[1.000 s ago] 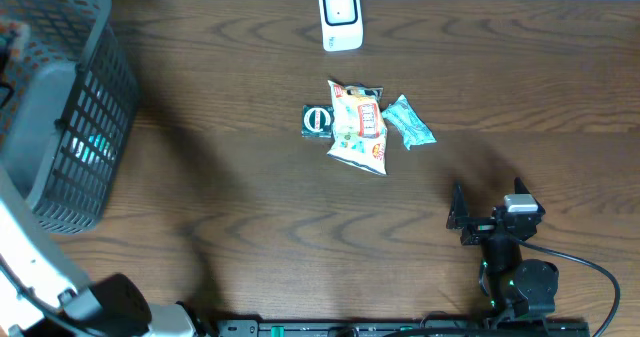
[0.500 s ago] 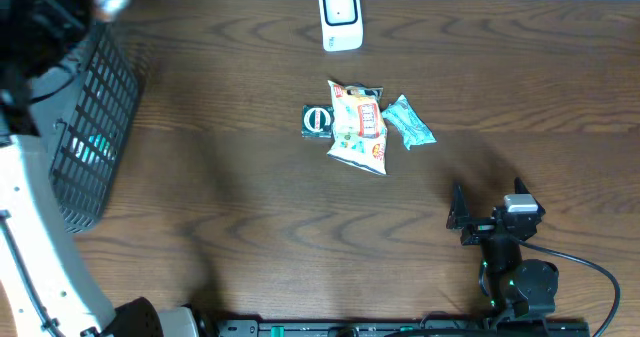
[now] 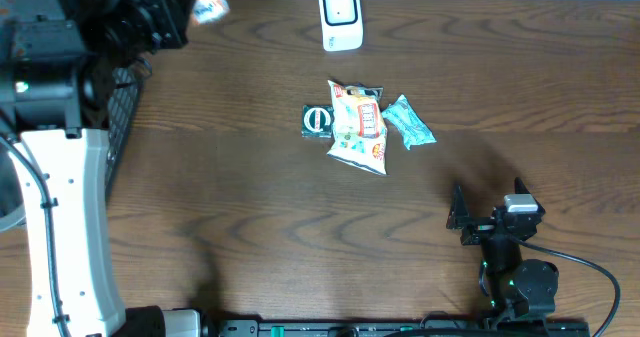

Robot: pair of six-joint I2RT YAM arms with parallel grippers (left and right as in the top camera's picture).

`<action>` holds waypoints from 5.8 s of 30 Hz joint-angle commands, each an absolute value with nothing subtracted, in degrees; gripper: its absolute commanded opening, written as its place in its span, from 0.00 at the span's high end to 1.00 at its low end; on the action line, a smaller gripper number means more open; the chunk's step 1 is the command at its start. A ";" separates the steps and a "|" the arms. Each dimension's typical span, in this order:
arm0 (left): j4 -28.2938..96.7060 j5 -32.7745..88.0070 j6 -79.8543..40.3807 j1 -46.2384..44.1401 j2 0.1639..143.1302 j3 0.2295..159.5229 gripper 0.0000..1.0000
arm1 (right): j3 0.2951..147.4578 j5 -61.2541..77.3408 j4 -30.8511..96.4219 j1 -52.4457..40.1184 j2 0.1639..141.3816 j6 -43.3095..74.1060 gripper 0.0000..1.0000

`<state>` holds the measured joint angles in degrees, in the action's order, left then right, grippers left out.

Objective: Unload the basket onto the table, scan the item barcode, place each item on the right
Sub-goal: 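Lift the orange tissue pack and carry it toward the scanner, then release the orange tissue pack left of the green box, then move the left gripper back over the grey basket, then grasp the white tissue pack in the basket with the left gripper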

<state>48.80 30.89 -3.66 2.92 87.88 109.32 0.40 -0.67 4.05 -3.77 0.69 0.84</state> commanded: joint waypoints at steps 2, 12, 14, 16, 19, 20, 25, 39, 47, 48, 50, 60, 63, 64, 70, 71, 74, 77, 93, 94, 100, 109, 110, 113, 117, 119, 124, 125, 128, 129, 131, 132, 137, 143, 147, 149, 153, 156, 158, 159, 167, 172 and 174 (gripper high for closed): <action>54.26 29.91 10.85 -0.34 91.13 109.97 0.93 | 0.32 -0.47 4.29 -3.40 0.36 1.02 0.01; 62.94 29.87 14.81 -2.61 101.19 109.93 0.92 | 0.32 -0.47 4.29 -3.40 0.36 1.02 0.01; 63.00 29.15 14.76 -2.61 103.85 109.93 0.93 | 0.32 -0.47 4.29 -3.40 0.36 1.02 0.01; 63.64 28.88 14.79 -2.61 106.54 109.93 0.92 | 0.32 -0.47 4.29 -3.40 0.36 1.02 0.01; 64.71 28.86 14.79 -2.61 109.45 109.93 0.93 | 0.32 -0.49 4.29 -3.40 0.36 1.02 0.01; 64.93 28.86 14.79 -2.61 110.39 109.93 0.93 | 0.32 -0.49 4.29 -3.40 0.36 1.02 0.01; 65.43 28.86 15.00 -3.07 115.59 109.93 0.93 | 0.32 -0.47 4.29 -3.40 0.36 1.02 0.01; 64.31 28.82 14.98 -4.10 125.97 109.93 0.93 | 0.32 -0.47 4.29 -3.40 0.36 1.02 0.01; 59.79 28.86 14.94 -4.12 129.23 109.93 0.92 | 0.32 -0.47 4.29 -3.40 0.36 1.02 0.01; 59.18 28.86 14.94 -4.21 129.49 109.93 0.93 | 0.32 -0.47 4.29 -3.40 0.36 1.02 0.01; 57.60 28.86 14.94 -4.27 130.10 109.93 0.93 | 0.32 -0.47 4.29 -3.40 0.36 1.02 0.01; 56.14 28.86 12.03 -4.86 133.99 109.91 0.93 | 0.32 -0.47 4.29 -3.40 0.36 1.02 0.01; 56.21 28.86 9.96 -5.28 134.67 109.89 0.92 | 0.32 -0.49 4.29 -3.40 0.36 1.02 0.01; 56.21 28.88 9.98 -5.52 134.74 109.78 0.93 | 0.32 -0.49 4.29 -3.40 0.36 1.02 0.01; 56.05 28.84 10.02 -7.49 134.74 109.25 0.92 | 0.32 -0.49 4.29 -3.40 0.36 1.02 0.01; 55.92 28.82 10.04 -7.84 134.74 109.03 0.92 | 0.32 -0.47 4.29 -3.40 0.36 1.02 0.01; 54.76 27.64 10.00 -8.69 134.76 107.81 0.92 | 0.32 -0.47 4.29 -3.40 0.36 1.02 0.01; 54.43 25.80 10.00 -9.30 134.76 106.74 0.92 | 0.32 -0.49 4.29 -3.40 0.36 1.02 0.01; 56.82 25.85 8.67 -9.32 131.11 108.75 0.42 | 0.32 -0.47 4.29 -3.40 0.36 1.02 0.01; 57.04 25.85 8.67 -9.19 130.28 109.10 0.41 | 0.32 -0.47 4.29 -3.40 0.36 1.02 0.01; 57.17 25.85 8.67 -8.36 119.77 109.54 0.09 | 0.32 -0.49 4.29 -3.40 0.36 1.02 0.01; 55.40 23.07 8.67 -7.51 105.69 109.54 0.05 | 0.32 -0.47 4.29 -3.40 0.36 1.02 0.01; 54.92 21.76 8.67 -7.31 104.29 109.54 0.05 | 0.32 -0.47 4.29 -3.40 0.36 1.02 0.01; 52.69 16.51 5.15 -5.93 99.15 109.54 0.04 | 0.32 -0.47 4.29 -3.40 0.36 1.02 0.01; 49.25 8.43 -1.67 -2.74 94.02 109.54 0.04 | 0.32 -0.49 4.29 -3.40 0.36 1.02 0.01; 47.72 4.08 -6.13 -0.34 92.07 109.51 0.04 | 0.32 -0.49 4.29 -3.40 0.36 1.02 0.01; 45.43 -0.73 -17.28 7.99 89.80 109.54 0.04 | 0.32 -0.47 4.29 -3.40 0.36 1.02 0.01; 45.34 -0.71 -19.29 10.07 89.80 109.51 0.04 | 0.32 -0.49 4.29 -3.40 0.36 1.02 0.01; 45.58 -0.71 -26.55 16.51 90.02 109.01 0.04 | 0.32 -0.47 4.29 -3.40 0.36 1.02 0.01; 45.56 -0.71 -29.56 18.87 90.17 108.75 0.04 | 0.32 -0.49 4.29 -3.40 0.36 1.02 0.01; 45.52 -0.69 -35.46 22.61 90.61 108.38 0.04 | 0.32 -0.49 4.29 -3.40 0.36 1.02 0.01; 45.50 -0.69 -38.96 24.53 90.91 108.20 0.04 | 0.32 -0.47 4.29 -3.40 0.36 1.02 0.01; 46.28 -0.71 -40.45 30.22 92.95 108.09 0.03 | 0.32 -0.47 4.29 -3.40 0.36 1.02 0.01; 47.94 -0.71 -39.72 33.30 98.37 108.01 0.03 | 0.32 -0.49 4.29 -3.40 0.36 1.02 0.01; 48.64 -0.71 -39.79 33.95 103.39 108.01 0.03 | 0.32 -0.47 4.29 -3.40 0.36 1.02 0.01; 48.82 -0.71 -39.79 34.17 105.95 108.01 0.03 | 0.32 -0.49 4.29 -3.40 0.36 1.02 0.01; 50.11 -0.69 -41.87 34.72 110.34 108.01 0.03 | 0.32 -0.49 4.29 -3.40 0.36 1.02 0.01; 52.07 -0.47 -42.37 34.81 113.08 108.01 0.03 | 0.32 -0.47 4.29 -3.40 0.36 1.02 0.01; 53.71 -0.47 -42.37 34.79 114.45 108.01 0.03 | 0.32 -0.49 4.29 -3.40 0.36 1.02 0.01; 54.43 -0.47 -42.37 34.79 115.11 108.01 0.03 | 0.32 -0.47 4.29 -3.40 0.36 1.02 0.01; 59.70 0.36 -48.82 34.81 120.27 107.59 0.03 | 0.32 -0.49 4.29 -3.40 0.36 1.02 0.01; 60.05 2.76 -48.80 34.74 123.57 107.35 0.03 | 0.32 -0.49 4.29 -3.40 0.36 1.02 0.01; 60.55 5.52 -48.80 34.74 124.62 107.28 0.03 | 0.32 -0.47 4.29 -3.40 0.36 1.02 0.01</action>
<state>59.83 1.91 -47.66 34.50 122.72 108.22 0.40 -0.64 4.05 -3.77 0.69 0.84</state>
